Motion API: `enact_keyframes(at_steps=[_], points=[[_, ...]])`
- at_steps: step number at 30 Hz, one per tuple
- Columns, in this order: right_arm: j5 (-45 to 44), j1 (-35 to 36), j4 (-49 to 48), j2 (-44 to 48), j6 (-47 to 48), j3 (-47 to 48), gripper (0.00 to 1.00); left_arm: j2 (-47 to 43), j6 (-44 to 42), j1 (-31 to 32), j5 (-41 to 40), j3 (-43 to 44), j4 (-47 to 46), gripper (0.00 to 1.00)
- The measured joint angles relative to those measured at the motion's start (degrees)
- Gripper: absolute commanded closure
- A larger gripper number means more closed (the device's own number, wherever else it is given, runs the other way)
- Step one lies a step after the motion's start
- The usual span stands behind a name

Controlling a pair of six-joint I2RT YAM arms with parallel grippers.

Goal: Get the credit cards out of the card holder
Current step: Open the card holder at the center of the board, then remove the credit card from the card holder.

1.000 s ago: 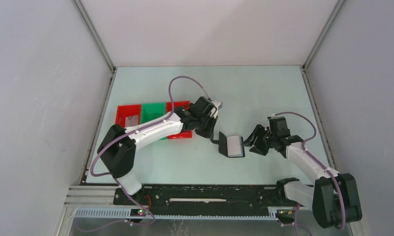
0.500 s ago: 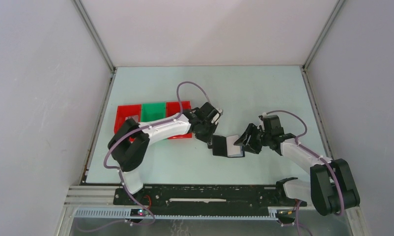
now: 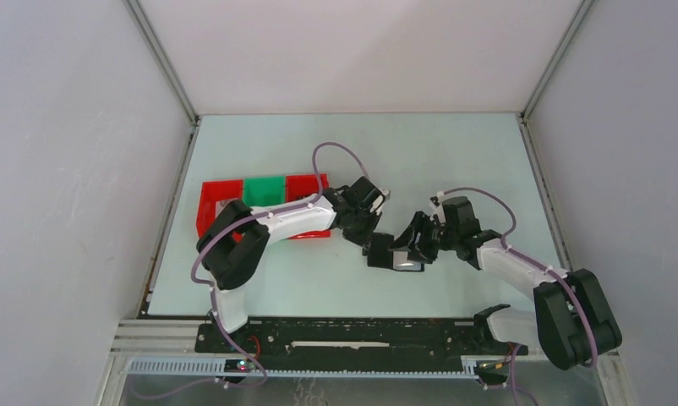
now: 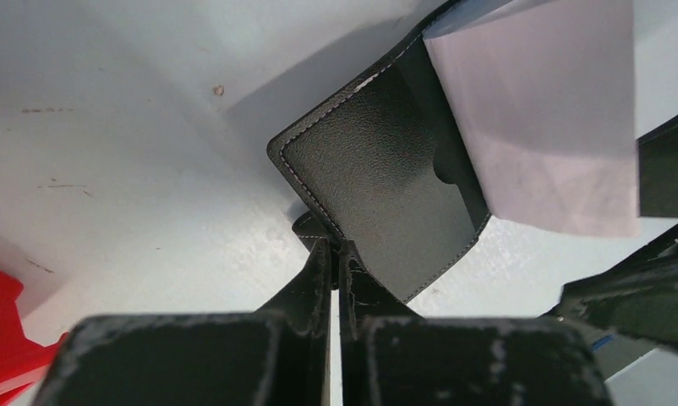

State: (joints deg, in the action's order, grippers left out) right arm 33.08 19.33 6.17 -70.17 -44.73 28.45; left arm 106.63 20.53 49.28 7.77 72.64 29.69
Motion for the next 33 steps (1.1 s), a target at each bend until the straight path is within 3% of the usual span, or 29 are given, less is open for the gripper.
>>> enact_keyframes(at_steps=[3,7,10,17,24,33], points=[[0.5,1.4,-2.2,-0.5,-1.6,0.0,0.38,0.0,0.0,-0.1,-0.4,1.0,0.0,0.94],[0.5,2.8,-6.9,-1.7,-4.3,0.0,0.36,-0.3,0.3,-0.4,-2.0,1.4,0.6,0.6],[0.4,3.2,-10.9,-4.0,-6.8,0.0,0.36,-1.7,1.3,-0.8,-3.7,1.6,1.7,0.48],[-1.8,3.6,-16.3,-9.4,-11.7,0.0,0.37,-11.5,4.2,-4.5,-6.0,1.5,3.4,0.46],[-5.5,5.0,-15.2,-16.9,-13.4,3.7,0.44,-24.1,8.7,-5.9,-5.2,-2.6,-1.9,0.47],[-11.0,9.3,-5.6,-21.1,-11.2,13.2,0.45,-22.2,14.1,-5.5,2.1,-8.2,-8.7,0.49]])
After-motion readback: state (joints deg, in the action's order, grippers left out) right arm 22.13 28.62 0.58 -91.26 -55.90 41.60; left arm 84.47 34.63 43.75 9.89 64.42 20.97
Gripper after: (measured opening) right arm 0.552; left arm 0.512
